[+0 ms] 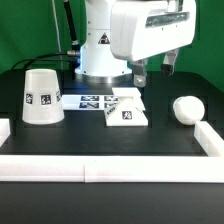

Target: Assemble lamp

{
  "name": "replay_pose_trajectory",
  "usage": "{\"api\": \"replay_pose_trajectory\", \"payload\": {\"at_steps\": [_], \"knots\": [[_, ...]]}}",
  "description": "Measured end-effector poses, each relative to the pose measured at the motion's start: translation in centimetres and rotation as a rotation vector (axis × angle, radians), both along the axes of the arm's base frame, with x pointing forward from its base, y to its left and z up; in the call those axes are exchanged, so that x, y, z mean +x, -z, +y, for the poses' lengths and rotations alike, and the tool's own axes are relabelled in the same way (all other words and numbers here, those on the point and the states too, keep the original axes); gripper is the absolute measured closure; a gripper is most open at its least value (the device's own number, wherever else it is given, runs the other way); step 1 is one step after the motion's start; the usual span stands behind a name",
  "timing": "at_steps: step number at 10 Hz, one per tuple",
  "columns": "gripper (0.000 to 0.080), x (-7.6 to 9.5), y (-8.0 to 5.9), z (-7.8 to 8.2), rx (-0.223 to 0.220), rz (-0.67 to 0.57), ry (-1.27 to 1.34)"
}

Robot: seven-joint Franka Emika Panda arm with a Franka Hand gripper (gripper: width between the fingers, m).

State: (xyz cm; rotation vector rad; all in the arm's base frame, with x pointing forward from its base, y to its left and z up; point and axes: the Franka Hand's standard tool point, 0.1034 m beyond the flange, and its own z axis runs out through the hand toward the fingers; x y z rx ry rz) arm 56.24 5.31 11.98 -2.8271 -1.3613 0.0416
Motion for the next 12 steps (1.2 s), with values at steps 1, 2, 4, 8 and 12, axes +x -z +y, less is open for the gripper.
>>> {"api": "replay_pose_trajectory", "payload": {"at_steps": [1, 2, 4, 8, 12], "knots": [[0.0100, 0.0, 0.0, 0.0, 0.000, 0.000, 0.000], [0.0100, 0.0, 0.0, 0.0, 0.000, 0.000, 0.000], [0.0100, 0.0, 0.0, 0.0, 0.000, 0.000, 0.000], [0.0100, -1.1, 0.4, -1.3, -0.004, 0.011, 0.022], [0.0100, -4.8, 1.5, -2.9, -0.015, 0.037, 0.318]]}}
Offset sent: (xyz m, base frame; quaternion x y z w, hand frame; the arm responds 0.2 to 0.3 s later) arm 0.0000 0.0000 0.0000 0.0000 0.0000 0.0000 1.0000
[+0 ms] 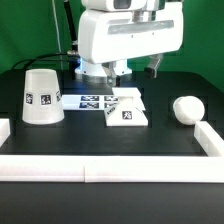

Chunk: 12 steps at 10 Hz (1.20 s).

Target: Assemble lamp

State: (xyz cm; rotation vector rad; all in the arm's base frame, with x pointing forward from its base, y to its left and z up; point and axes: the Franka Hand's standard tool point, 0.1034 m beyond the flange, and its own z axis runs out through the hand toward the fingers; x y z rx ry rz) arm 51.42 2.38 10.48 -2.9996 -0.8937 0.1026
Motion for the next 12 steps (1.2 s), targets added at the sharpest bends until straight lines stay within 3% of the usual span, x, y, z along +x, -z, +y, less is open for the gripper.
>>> {"api": "replay_pose_trajectory", "payload": {"at_steps": [5, 9, 12], "knots": [[0.0100, 0.1, 0.0, 0.4, -0.012, -0.001, 0.286], [0.0100, -3.5, 0.8, 0.4, -0.029, 0.042, 0.643], [0.0100, -5.7, 1.9, 0.3, -0.021, 0.024, 0.612]]}}
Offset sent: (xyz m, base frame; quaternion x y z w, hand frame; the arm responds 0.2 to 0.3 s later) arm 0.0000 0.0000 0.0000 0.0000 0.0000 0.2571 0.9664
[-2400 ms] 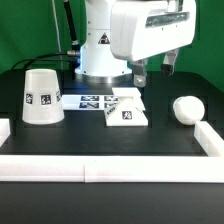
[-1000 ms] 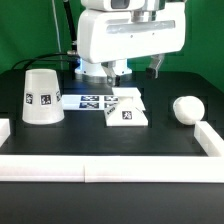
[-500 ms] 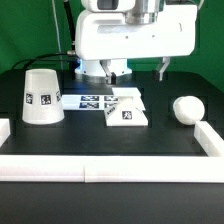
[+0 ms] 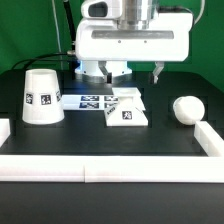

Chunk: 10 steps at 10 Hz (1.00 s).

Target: Assemble lamp

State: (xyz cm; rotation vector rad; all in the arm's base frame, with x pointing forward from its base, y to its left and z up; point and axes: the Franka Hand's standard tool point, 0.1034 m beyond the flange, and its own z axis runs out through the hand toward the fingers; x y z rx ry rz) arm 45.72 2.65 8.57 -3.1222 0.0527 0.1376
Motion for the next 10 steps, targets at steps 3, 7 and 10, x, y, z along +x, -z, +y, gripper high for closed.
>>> {"api": "replay_pose_trajectory", "payload": {"at_steps": [3, 7, 10], "knots": [[0.0100, 0.1, 0.0, 0.0, 0.000, 0.000, -0.001], [0.0100, -2.6, 1.1, 0.7, 0.000, -0.028, -0.043], [0.0100, -4.2, 2.0, 0.5, 0.004, -0.036, -0.064]]}}
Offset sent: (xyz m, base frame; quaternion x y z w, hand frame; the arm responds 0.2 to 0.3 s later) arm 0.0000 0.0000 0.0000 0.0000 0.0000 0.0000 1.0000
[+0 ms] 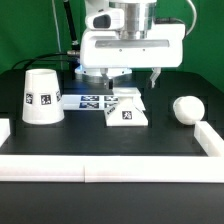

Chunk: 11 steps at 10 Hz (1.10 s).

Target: Assemble lamp

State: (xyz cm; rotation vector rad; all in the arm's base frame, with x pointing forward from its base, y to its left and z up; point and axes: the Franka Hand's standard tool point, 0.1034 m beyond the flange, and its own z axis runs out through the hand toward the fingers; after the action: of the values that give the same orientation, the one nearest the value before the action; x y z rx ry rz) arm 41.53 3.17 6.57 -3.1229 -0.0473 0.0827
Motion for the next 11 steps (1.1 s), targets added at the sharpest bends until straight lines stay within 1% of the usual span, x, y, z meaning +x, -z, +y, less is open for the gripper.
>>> {"api": "replay_pose_trajectory", "payload": {"at_steps": [3, 4, 7, 10, 11], "knots": [[0.0100, -0.1, 0.1, -0.7, 0.001, 0.001, -0.028], [0.0100, -0.3, 0.5, -1.0, 0.005, 0.010, -0.020], [0.0100, -0.7, 1.7, -0.9, 0.007, 0.020, -0.029], [0.0100, -0.8, 1.9, -0.6, 0.008, 0.027, -0.034], [0.0208, -0.8, 1.9, -0.6, 0.008, 0.026, -0.034]]}}
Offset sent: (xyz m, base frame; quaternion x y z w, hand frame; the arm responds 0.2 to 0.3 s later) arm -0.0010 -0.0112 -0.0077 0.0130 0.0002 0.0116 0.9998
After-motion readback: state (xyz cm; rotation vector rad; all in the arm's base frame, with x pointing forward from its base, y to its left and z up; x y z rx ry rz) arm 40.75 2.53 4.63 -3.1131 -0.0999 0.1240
